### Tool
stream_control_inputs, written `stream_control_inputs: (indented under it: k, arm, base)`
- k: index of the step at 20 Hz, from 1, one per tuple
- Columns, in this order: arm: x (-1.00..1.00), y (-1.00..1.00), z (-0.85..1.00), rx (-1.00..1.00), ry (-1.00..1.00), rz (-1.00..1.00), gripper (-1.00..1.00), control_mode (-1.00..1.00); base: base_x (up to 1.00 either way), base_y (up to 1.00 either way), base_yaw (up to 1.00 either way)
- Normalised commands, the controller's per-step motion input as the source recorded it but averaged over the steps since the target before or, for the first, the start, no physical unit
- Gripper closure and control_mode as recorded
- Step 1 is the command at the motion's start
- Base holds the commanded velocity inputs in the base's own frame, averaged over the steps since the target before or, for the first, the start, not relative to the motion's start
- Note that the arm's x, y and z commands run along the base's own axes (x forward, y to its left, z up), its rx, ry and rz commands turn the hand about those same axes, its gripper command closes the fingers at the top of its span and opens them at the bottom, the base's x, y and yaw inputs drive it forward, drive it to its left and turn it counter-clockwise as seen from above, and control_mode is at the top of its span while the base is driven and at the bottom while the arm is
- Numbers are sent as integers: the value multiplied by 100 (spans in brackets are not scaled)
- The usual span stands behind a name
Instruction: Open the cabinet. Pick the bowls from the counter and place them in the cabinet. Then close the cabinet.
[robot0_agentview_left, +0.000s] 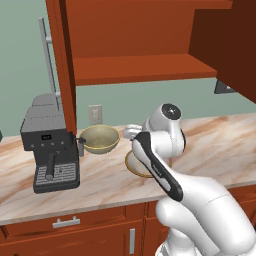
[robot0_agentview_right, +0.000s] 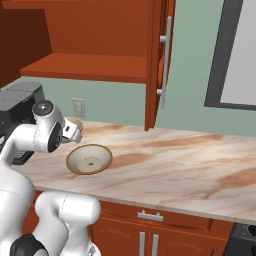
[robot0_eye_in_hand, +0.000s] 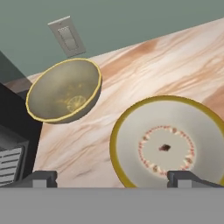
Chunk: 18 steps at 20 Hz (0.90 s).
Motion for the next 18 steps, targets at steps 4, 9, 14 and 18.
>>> stream_control_inputs:
  k: [4,9,14,18]
  arm:
    - [26,3,-15,0,0,0,-100,-100]
    - [28,7,-14,0,0,0,-100,-100]
    - [30,9,-13,0,0,0,-100,-100]
    - [30,3,-10,0,0,0,-100,-100]
  base:
    - [0,0,0]
    - [0,0,0]
    - [0,0,0]
    - [0,0,0]
